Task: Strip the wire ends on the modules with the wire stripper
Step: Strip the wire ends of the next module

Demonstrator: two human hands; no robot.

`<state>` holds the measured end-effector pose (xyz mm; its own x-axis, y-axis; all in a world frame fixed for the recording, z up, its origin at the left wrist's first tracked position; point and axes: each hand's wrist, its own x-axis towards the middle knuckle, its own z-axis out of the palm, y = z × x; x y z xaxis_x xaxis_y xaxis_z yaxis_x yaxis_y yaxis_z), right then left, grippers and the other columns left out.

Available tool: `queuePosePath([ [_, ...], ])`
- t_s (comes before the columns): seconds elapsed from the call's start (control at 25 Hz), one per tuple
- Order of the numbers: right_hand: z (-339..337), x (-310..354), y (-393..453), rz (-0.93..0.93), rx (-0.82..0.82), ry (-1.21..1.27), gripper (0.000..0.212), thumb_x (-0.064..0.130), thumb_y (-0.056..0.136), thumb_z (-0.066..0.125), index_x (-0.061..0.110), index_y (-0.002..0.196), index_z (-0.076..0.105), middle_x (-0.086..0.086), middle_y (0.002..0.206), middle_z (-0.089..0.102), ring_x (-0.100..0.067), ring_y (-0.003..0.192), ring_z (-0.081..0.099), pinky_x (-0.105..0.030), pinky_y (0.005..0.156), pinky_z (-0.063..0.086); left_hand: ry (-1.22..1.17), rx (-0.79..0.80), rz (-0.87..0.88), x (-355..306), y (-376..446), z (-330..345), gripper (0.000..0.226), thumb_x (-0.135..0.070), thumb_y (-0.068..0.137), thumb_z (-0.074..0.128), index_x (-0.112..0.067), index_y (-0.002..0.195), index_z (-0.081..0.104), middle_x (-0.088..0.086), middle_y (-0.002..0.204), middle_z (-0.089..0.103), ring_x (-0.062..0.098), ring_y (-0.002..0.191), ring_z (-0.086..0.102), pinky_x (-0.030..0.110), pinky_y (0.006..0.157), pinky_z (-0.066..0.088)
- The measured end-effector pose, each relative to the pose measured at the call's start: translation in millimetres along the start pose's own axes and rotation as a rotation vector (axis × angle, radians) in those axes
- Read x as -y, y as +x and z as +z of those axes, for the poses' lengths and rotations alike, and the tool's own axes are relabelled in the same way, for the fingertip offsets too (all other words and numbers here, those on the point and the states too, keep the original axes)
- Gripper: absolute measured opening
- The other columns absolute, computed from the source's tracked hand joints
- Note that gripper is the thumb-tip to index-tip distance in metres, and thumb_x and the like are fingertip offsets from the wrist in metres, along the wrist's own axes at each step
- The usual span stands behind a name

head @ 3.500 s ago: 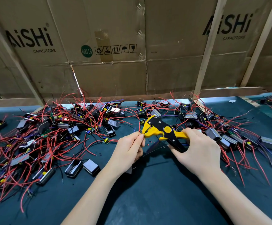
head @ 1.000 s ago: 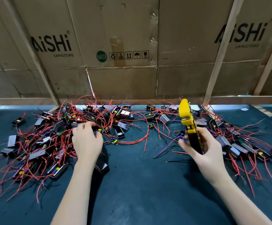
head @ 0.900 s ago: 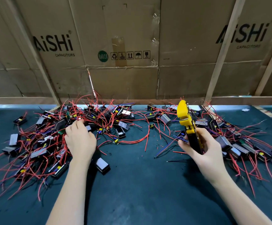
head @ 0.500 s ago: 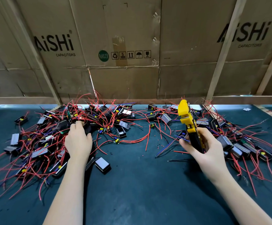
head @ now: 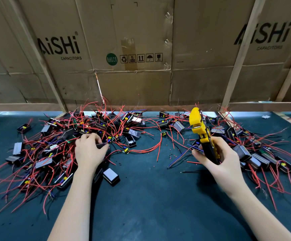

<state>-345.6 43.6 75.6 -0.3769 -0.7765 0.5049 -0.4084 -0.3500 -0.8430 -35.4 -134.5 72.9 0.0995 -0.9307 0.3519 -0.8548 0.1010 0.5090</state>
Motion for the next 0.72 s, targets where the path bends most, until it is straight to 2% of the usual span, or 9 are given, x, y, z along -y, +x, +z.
queuePosePath([
  [0.08,-1,-1,1,0.006,-0.011,0.001,0.037,0.044,0.069,0.078,0.024,0.095,0.062,-0.001,0.083,0.063,-0.030,0.081,0.058,-0.038,0.075,0.046,0.004,0.118,0.024,-3,-3,-3,0.036,-0.041,0.074,0.081,-0.015,0.081,0.058,0.011,0.106,0.061,0.036,0.108,0.051,0.042,0.089,0.044],
  [0.16,-1,-2,1,0.007,-0.017,0.001,0.038,0.045,0.069,0.077,0.023,0.096,0.062,-0.002,0.083,0.063,-0.030,0.081,0.058,-0.038,0.075,0.045,-0.003,0.210,0.074,-3,-4,-8,0.039,-0.050,0.072,0.080,-0.019,0.085,0.061,0.005,0.109,0.063,0.032,0.113,0.053,0.044,0.096,0.044],
  [0.24,-2,-3,1,0.005,-0.017,0.004,0.038,0.045,0.069,0.077,0.022,0.097,0.062,-0.003,0.084,0.063,-0.030,0.082,0.058,-0.038,0.075,0.046,-0.101,0.325,0.063,-3,-5,-16,0.041,-0.060,0.071,0.077,-0.026,0.092,0.066,-0.008,0.112,0.060,0.023,0.118,0.053,0.044,0.103,0.039],
  [0.28,-2,-3,1,0.005,-0.016,0.001,0.039,0.045,0.070,0.078,0.022,0.097,0.062,-0.003,0.083,0.063,-0.030,0.081,0.057,-0.037,0.075,0.046,-0.132,0.350,0.040,-4,-6,-20,0.042,-0.067,0.072,0.072,-0.030,0.091,0.068,-0.014,0.108,0.057,0.019,0.114,0.052,0.042,0.104,0.035],
  [0.36,-2,-2,1,-0.001,-0.017,-0.017,0.040,0.048,0.071,0.080,0.022,0.096,0.062,-0.001,0.081,0.062,-0.024,0.077,0.056,-0.029,0.072,0.043,-0.040,0.279,0.043,-7,-7,-20,0.039,-0.069,0.079,0.063,-0.031,0.087,0.068,-0.016,0.097,0.057,0.017,0.106,0.051,0.041,0.099,0.029],
  [0.44,-1,-2,1,0.001,-0.021,-0.037,0.040,0.051,0.069,0.078,0.023,0.094,0.062,0.003,0.078,0.060,-0.016,0.073,0.053,-0.020,0.067,0.041,0.153,0.148,0.124,-11,-9,-15,0.027,-0.049,0.084,0.068,-0.026,0.095,0.063,-0.008,0.095,0.063,0.024,0.110,0.054,0.040,0.094,0.029],
  [0.52,0,-1,1,0.005,-0.017,-0.046,0.039,0.049,0.068,0.076,0.024,0.093,0.061,0.008,0.076,0.059,-0.012,0.071,0.052,-0.017,0.065,0.040,0.188,0.107,0.153,-15,-13,-10,0.034,-0.036,0.081,0.075,-0.022,0.106,0.058,-0.005,0.100,0.067,0.027,0.112,0.052,0.038,0.092,0.028],
  [0.6,0,0,1,0.009,-0.013,-0.043,0.042,0.051,0.068,0.076,0.023,0.094,0.061,0.009,0.076,0.059,-0.012,0.072,0.053,-0.018,0.066,0.040,0.078,0.063,0.178,-19,-13,-11,0.038,-0.033,0.075,0.082,-0.023,0.105,0.062,-0.007,0.096,0.069,0.024,0.108,0.053,0.037,0.089,0.027],
  [0.72,-2,1,1,0.014,-0.014,-0.034,0.039,0.049,0.068,0.077,0.025,0.095,0.062,0.008,0.078,0.061,-0.012,0.073,0.055,-0.017,0.067,0.041,-0.293,0.010,0.297,-27,-14,-19,0.029,-0.028,0.068,0.088,-0.026,0.091,0.070,-0.014,0.074,0.071,0.011,0.091,0.063,0.035,0.087,0.034],
])
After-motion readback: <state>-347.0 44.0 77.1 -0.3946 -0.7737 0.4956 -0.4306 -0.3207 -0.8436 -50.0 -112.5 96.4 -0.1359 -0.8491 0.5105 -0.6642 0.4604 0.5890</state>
